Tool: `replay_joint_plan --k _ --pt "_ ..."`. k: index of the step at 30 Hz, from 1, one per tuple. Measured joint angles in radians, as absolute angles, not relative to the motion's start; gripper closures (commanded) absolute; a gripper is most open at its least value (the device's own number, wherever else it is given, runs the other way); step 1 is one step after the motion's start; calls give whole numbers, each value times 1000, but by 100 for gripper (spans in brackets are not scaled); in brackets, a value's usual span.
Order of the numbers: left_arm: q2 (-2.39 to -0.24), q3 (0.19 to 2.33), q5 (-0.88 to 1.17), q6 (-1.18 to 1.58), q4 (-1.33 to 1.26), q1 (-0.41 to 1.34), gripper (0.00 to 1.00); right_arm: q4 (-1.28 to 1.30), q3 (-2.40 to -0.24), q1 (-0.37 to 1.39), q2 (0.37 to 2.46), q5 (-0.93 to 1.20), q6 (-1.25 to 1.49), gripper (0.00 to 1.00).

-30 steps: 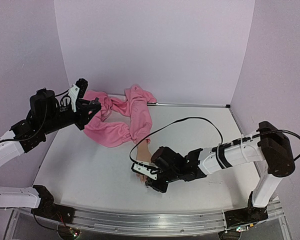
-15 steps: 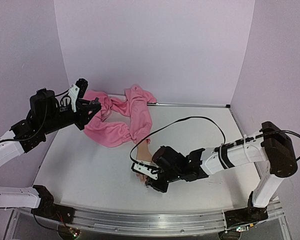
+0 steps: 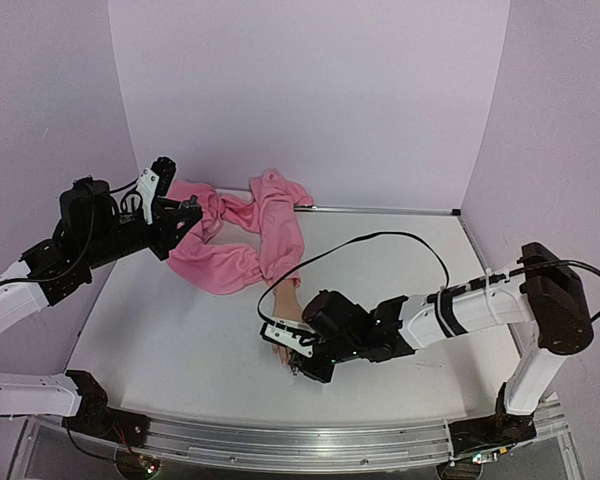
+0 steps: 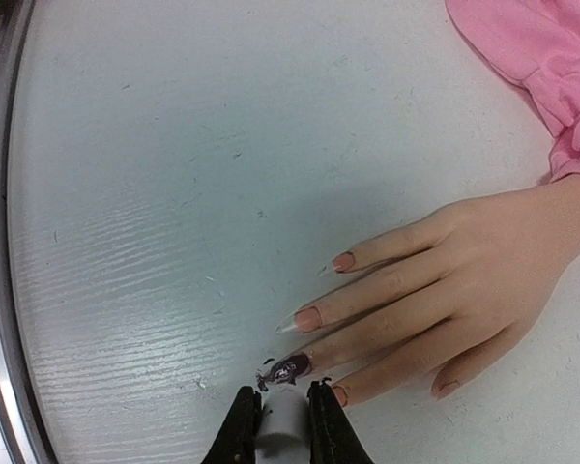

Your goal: Paint the nails

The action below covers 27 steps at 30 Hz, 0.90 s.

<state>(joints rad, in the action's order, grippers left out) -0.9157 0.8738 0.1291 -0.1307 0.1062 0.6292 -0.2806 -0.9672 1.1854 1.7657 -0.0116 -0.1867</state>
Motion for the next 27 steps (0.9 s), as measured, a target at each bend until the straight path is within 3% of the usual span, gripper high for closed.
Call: replay_joint_plan --k 27 --pt "-916 874 130 -131 106 629 100 -292 -975 1185 1806 -22 -187 100"
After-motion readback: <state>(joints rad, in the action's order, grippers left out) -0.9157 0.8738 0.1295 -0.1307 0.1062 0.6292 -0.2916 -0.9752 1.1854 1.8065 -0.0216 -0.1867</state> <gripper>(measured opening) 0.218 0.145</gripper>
